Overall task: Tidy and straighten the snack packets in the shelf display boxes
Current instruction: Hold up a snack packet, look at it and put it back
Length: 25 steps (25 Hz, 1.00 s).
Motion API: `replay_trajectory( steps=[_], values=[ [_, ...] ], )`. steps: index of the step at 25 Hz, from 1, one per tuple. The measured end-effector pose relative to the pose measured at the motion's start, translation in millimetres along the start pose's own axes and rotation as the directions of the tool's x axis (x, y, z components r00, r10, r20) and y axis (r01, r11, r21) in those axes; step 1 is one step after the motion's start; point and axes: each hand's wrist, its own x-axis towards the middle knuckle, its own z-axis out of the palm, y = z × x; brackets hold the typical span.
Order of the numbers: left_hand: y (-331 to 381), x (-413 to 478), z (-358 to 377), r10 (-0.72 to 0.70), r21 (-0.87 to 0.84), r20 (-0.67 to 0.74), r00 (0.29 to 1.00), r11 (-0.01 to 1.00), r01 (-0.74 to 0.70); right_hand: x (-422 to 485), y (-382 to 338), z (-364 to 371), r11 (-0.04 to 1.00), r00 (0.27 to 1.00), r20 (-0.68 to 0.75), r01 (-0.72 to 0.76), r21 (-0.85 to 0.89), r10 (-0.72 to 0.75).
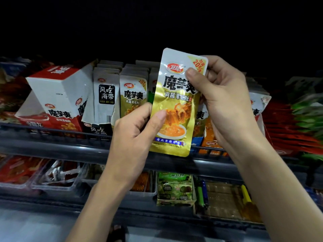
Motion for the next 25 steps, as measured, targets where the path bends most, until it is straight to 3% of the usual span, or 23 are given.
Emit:
replay_trajectory(
  steps=[15, 20, 23, 25],
  values=[
    [5, 0, -6, -0.018, -0.012, -0.04, 0.999, 1.0, 0.018, -3, -4, 4, 0.997, 0.998, 0.016, -0.065, -0.046, 0.066],
    [5, 1, -8, -0.022, 0.071, -0.313, 0.949, 0.996, 0.046, -4, -6, 15, 0.994, 0.994, 0.062, -0.084, -0.067, 0.088],
    [0, 5, -20, 0.069, 0.216, -0.584, 0.809, 0.974, 0.074, -1, 1, 25, 0.992, 1.0, -0.006, 0.015, -0.124, -0.016],
    [-2, 8, -30, 0.032, 0.184, -0.669, 0.742, 0.975, 0.124, 2, 10, 33, 0.975, 0.993, -0.058, 0.093, -0.2, -0.107]
  ],
)
